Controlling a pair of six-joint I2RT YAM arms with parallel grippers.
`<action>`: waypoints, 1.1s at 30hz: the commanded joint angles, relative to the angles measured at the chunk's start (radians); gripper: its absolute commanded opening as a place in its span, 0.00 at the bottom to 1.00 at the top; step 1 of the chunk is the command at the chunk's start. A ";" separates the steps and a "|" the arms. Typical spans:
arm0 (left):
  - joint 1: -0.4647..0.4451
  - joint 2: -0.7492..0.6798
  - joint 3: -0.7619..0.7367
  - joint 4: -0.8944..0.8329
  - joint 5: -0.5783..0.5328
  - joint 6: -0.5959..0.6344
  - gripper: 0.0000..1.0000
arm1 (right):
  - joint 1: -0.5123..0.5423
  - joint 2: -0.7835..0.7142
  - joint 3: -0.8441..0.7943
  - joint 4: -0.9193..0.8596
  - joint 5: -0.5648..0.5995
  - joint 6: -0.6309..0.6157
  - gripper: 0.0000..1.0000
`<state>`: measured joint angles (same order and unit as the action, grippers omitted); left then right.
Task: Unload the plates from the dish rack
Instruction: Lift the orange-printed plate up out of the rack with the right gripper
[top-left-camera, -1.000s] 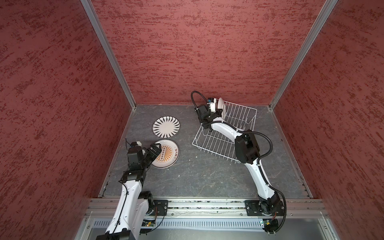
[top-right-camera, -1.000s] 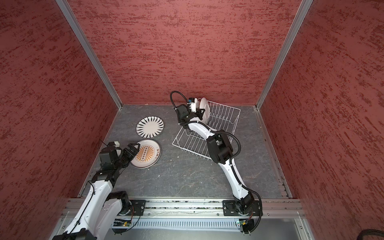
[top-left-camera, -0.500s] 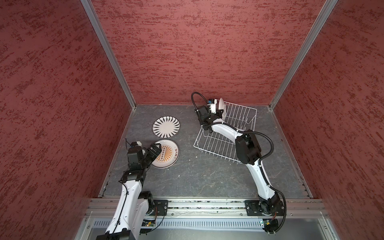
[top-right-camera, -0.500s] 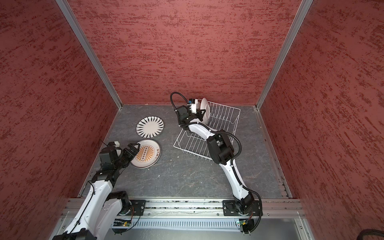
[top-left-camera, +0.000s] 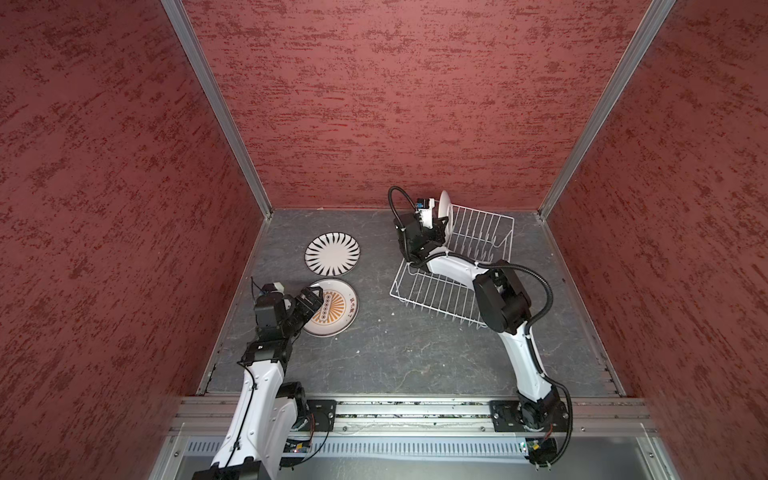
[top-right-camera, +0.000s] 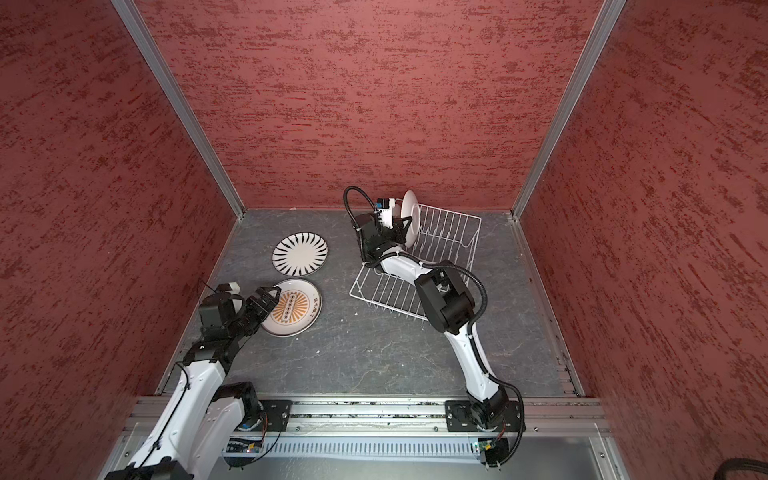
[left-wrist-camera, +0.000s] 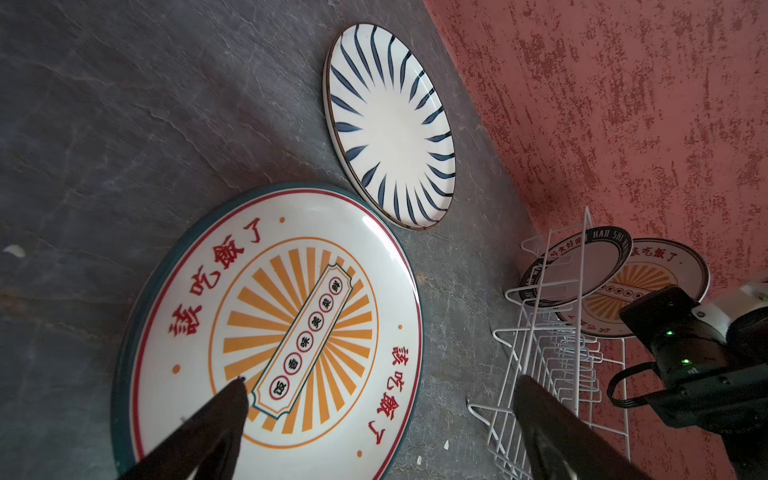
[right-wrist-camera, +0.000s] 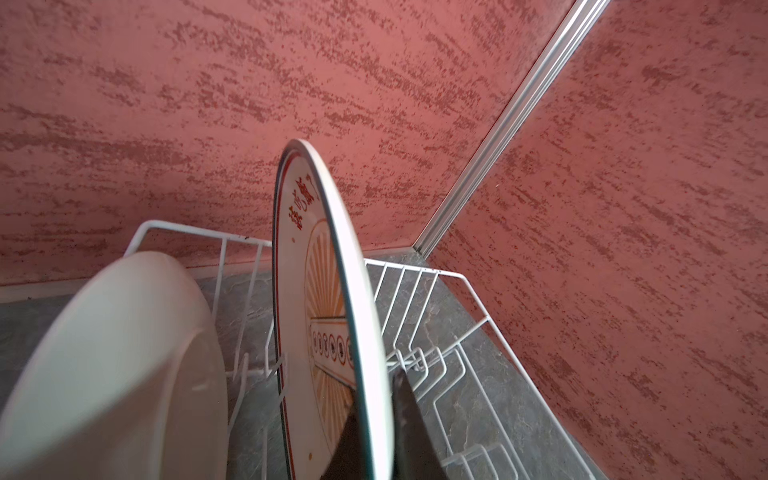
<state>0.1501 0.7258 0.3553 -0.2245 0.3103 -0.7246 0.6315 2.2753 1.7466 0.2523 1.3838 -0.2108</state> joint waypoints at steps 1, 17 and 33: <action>-0.001 -0.009 0.008 0.001 0.007 0.013 0.99 | 0.010 -0.049 -0.003 0.530 0.073 -0.385 0.00; -0.002 -0.021 0.023 -0.002 0.019 0.006 1.00 | 0.051 -0.071 0.105 0.713 0.026 -0.719 0.00; -0.024 -0.067 0.037 0.099 0.128 0.006 0.99 | 0.068 -0.303 0.265 -0.590 -0.481 0.353 0.00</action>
<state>0.1345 0.6636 0.3622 -0.1684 0.4015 -0.7242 0.6991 2.0285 2.0060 -0.1730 1.0794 -0.0555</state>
